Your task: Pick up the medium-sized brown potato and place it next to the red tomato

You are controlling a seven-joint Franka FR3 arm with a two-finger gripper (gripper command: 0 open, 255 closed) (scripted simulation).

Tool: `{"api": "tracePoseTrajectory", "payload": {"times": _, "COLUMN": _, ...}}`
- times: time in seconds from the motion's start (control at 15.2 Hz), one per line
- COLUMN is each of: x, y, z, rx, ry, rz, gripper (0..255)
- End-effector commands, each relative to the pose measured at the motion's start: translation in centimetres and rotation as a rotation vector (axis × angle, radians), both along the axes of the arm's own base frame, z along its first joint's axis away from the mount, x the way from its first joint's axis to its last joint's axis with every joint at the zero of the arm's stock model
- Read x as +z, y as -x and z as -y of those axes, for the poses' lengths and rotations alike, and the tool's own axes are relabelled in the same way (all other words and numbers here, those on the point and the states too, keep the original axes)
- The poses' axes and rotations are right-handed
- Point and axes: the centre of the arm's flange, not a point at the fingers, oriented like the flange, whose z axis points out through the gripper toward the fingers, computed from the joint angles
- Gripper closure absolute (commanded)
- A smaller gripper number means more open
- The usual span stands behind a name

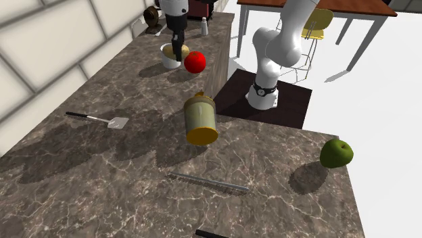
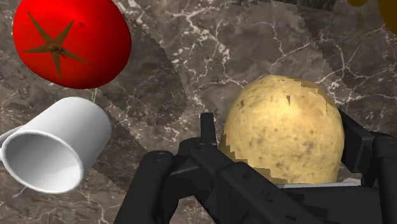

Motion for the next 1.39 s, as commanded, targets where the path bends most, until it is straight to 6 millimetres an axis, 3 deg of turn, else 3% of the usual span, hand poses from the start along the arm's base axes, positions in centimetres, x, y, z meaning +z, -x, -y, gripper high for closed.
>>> {"api": "tracePoseTrajectory", "payload": {"times": 0.0, "x": 0.1, "y": 1.7, "z": 1.9, "rx": 0.002, "ry": 0.000, "rz": 0.000, "gripper": 255}}
{"api": "tracePoseTrajectory", "payload": {"times": 0.13, "x": 0.1, "y": 2.7, "z": 3.0, "rx": 0.002, "ry": 0.000, "rz": 0.000, "gripper": 255}}
{"api": "tracePoseTrajectory", "payload": {"times": 1.32, "x": -9.4, "y": 2.7, "z": 3.0, "rx": 0.002, "ry": 0.000, "rz": 0.000, "gripper": 255}}
